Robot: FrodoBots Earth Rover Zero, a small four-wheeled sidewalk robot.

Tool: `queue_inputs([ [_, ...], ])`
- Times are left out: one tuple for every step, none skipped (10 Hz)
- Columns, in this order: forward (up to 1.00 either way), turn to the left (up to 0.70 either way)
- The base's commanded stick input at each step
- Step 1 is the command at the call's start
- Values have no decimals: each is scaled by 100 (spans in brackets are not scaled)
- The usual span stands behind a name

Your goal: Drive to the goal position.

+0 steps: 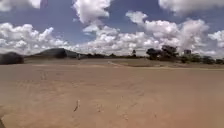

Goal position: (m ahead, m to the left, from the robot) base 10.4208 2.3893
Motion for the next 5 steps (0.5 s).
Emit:
queue_inputs([
  [0,0],
  [0,0],
  [0,0],
  [0,0],
  [14,0],
])
